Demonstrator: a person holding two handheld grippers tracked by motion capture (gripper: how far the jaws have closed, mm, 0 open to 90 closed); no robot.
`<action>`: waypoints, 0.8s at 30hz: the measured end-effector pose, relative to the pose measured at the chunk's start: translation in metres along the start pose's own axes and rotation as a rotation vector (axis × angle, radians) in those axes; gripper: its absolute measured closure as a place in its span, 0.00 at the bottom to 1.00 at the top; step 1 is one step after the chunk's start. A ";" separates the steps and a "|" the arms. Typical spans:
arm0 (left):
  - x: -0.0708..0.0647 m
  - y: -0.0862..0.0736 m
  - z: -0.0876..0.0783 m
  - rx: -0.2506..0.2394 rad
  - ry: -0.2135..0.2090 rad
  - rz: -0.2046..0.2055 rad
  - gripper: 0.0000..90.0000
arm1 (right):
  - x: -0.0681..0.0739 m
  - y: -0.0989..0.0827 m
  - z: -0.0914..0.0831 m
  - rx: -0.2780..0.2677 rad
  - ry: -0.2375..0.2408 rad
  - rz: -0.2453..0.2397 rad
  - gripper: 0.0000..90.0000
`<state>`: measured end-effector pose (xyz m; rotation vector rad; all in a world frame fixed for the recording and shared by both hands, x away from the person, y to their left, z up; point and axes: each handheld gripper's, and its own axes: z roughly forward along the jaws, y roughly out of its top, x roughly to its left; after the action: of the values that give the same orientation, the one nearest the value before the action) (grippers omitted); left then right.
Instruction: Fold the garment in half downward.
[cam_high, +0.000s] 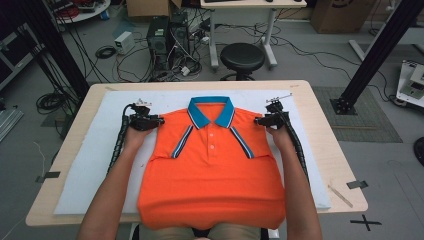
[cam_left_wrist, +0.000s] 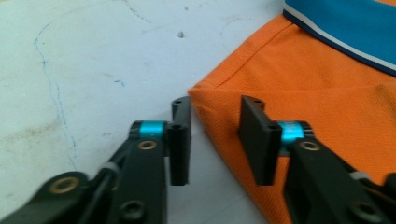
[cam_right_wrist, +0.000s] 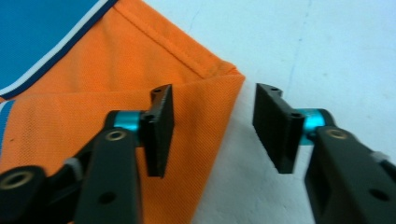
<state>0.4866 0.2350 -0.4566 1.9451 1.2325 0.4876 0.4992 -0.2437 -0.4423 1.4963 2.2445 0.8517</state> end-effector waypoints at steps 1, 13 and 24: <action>-0.001 0.000 0.000 0.000 -0.001 0.000 0.84 | 0.001 0.001 0.001 0.004 0.007 -0.005 0.66; 0.001 0.005 -0.003 -0.072 0.057 -0.076 0.98 | 0.006 0.005 0.003 -0.029 -0.035 -0.066 0.96; -0.001 0.029 -0.023 -0.154 0.018 -0.088 0.98 | 0.012 0.011 -0.026 -0.187 -0.069 -0.052 0.96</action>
<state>0.4883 0.2363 -0.4197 1.7538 1.2487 0.5393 0.4879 -0.2377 -0.4148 1.3562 2.0821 0.9505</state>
